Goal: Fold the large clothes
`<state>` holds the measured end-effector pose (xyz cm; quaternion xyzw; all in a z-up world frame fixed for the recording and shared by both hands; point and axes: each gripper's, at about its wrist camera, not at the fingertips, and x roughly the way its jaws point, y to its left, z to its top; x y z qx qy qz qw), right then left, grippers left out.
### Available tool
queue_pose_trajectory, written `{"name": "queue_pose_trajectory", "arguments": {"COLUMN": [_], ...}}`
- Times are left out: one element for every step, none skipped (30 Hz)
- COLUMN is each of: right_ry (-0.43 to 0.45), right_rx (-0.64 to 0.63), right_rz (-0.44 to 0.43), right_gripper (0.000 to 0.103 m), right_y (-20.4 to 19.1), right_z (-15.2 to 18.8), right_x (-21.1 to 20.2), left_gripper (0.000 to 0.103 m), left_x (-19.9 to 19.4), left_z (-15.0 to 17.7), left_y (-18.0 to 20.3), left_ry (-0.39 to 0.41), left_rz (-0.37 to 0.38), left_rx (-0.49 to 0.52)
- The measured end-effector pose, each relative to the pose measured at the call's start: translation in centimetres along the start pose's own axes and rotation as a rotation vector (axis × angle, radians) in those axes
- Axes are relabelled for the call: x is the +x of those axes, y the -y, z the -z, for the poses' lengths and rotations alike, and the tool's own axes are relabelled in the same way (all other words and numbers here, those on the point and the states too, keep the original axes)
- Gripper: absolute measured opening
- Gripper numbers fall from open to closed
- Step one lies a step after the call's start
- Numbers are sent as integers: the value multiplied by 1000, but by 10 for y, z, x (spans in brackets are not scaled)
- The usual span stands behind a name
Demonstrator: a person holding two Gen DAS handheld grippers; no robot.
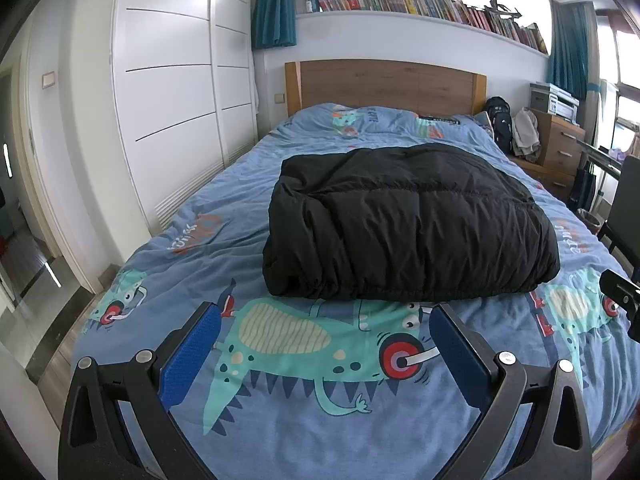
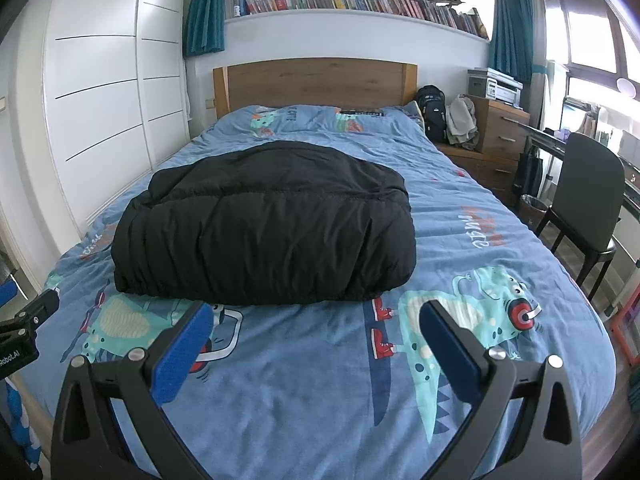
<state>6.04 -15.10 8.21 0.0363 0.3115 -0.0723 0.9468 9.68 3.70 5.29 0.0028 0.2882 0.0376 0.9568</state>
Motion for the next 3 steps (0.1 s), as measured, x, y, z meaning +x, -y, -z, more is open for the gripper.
{"name": "queue_pose_trajectory", "arguments": {"right_ry": [-1,0,0], "right_rx": [0,0,1], "right_rz": [0,1,1], "right_gripper": [103,103,103], "right_y": [0,0,1], "right_z": [0,0,0], "right_x": [0,-1,-1], "left_gripper": [102,102,102], "left_x": [1,1,1], "left_z": [0,0,1], "left_y": [-1,-1,-1], "left_ry": [-3,-4,-5], "left_rz": [0,1,2], "left_rx": [-2,-3,-5]}}
